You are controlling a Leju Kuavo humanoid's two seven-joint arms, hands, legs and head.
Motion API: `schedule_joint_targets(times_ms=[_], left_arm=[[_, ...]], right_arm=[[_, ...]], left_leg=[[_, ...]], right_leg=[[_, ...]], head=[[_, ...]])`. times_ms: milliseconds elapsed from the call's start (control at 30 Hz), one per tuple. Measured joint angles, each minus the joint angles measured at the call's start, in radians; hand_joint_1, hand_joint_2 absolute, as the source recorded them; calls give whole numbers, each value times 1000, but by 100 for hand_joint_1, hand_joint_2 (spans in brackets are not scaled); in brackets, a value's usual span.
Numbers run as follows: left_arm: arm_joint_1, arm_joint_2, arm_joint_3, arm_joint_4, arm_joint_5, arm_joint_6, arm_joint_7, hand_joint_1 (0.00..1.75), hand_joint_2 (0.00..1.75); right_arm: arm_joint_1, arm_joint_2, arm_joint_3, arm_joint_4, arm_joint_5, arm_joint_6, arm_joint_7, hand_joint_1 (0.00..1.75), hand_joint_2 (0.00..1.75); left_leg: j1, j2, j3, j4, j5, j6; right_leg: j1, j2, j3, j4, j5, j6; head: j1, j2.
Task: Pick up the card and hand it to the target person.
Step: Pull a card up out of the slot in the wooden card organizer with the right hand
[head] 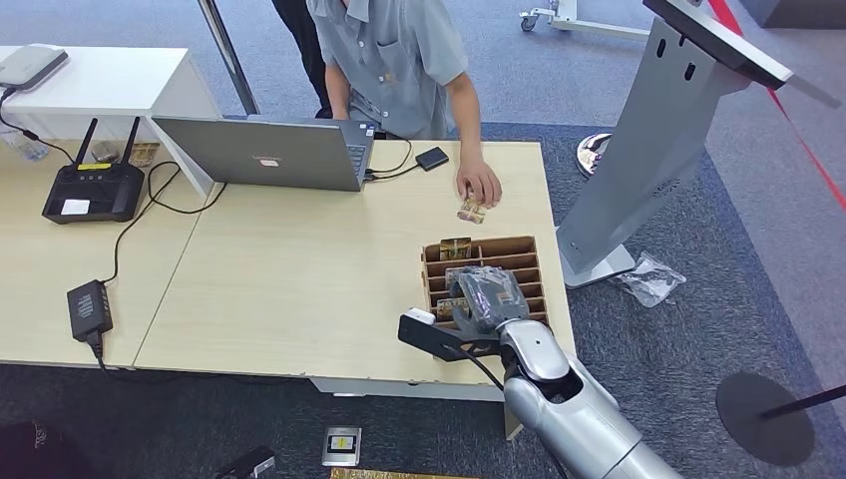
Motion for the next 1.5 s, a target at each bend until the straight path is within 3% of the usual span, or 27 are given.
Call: schedule_joint_targets(times_ms=[1100, 1300, 1500], left_arm=[[17, 2, 4, 2, 11, 3, -1, 0, 0], [23, 3, 7, 2, 15, 4, -5, 0, 0], [30, 3, 5, -1, 16, 9, -16, 0, 0]], right_arm=[[-4, 8, 34, 11, -3, 7, -13, 107, 175], [-9, -5, 25, -43, 1, -6, -13, 126, 175], [5, -35, 4, -173, 26, -45, -23, 174, 175]], left_leg=[[0, 1, 0, 0, 0, 0], [0, 1, -1, 1, -1, 0], [0, 1, -1, 1, -1, 0]], right_leg=[[0, 1, 0, 0, 0, 0], [0, 1, -1, 1, 0, 0], [0, 1, -1, 1, 0, 0]], head=[[0, 0], [0, 0], [0, 0]])
